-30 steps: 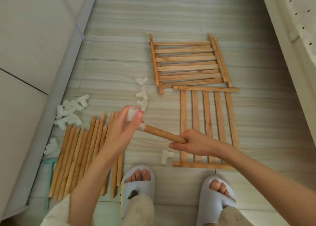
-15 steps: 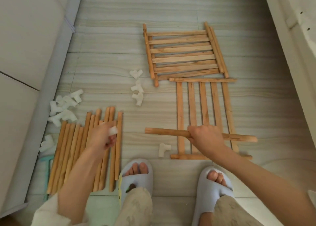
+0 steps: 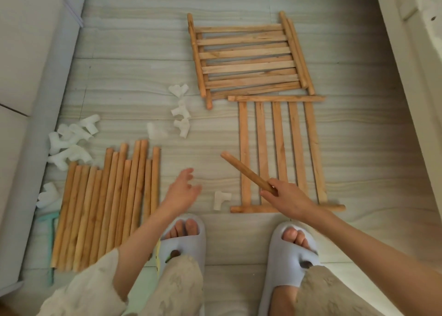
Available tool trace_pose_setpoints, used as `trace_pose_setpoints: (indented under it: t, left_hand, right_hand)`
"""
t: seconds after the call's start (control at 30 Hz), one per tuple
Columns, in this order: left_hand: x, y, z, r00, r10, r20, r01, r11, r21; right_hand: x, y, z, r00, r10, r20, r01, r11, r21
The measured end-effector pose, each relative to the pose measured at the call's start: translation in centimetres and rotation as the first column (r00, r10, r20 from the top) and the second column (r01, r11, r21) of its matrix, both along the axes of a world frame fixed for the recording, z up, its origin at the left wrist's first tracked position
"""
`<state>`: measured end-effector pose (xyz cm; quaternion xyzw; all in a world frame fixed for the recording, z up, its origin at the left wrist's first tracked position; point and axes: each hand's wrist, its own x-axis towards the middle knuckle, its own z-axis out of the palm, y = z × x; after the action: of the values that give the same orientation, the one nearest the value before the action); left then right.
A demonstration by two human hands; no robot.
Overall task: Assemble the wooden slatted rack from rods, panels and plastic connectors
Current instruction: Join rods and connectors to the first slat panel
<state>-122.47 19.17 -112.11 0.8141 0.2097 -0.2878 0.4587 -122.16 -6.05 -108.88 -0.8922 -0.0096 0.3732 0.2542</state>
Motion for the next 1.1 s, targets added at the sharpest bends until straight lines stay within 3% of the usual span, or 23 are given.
trace_pose_setpoints:
  t: [0.1,0.17,0.3,0.43,0.63,0.8,0.97,1.1]
  left_hand:
    - [-1.3,-2.5,-2.4,0.894,-0.445,0.060,0.440,0.895,0.080]
    - [-1.6,-3.4,-3.5,0.836,-0.543,0.073,0.535,0.838,0.111]
    - [-1.7,-3.4,-4.7,0.832,-0.546,0.098,0.528,0.834,0.161]
    - [-2.0,-2.9,-3.9,0.895,-0.420,0.154,0.393,0.902,0.176]
    - [-1.5,-3.5,-1.8,0.932,-0.311,0.186,0.311,0.950,0.027]
    - [-1.5,-2.3,-1.1,0.940,-0.258,0.222,0.255,0.966,0.046]
    - [-1.5,-2.0,-0.3,0.926,-0.285,0.248,0.294,0.956,0.002]
    - [-1.0,-1.8,0.0,0.845,-0.431,0.318,0.434,0.899,0.064]
  right_hand:
    - [-0.4,-1.0,-0.1,0.995,0.093,-0.030,-0.095,0.993,-0.071]
    - [-1.1,-1.5,-0.1,0.991,0.127,-0.041,-0.131,0.985,-0.109]
    - [-2.1,-2.5,-0.4,0.990,0.133,-0.045,-0.137,0.984,-0.115]
    - [-2.7,-3.1,-0.1,0.989,0.150,-0.005,-0.150,0.987,-0.059]
    - [-2.6,-2.7,0.3,0.993,0.104,0.048,-0.105,0.994,0.019]
    - [-2.6,-3.4,0.3,0.996,0.052,0.071,-0.055,0.998,0.038]
    - [-2.4,-3.5,0.6,0.992,0.072,0.107,-0.075,0.997,0.018]
    - [-2.2,-3.6,0.9,0.972,0.139,0.190,-0.134,0.990,-0.040]
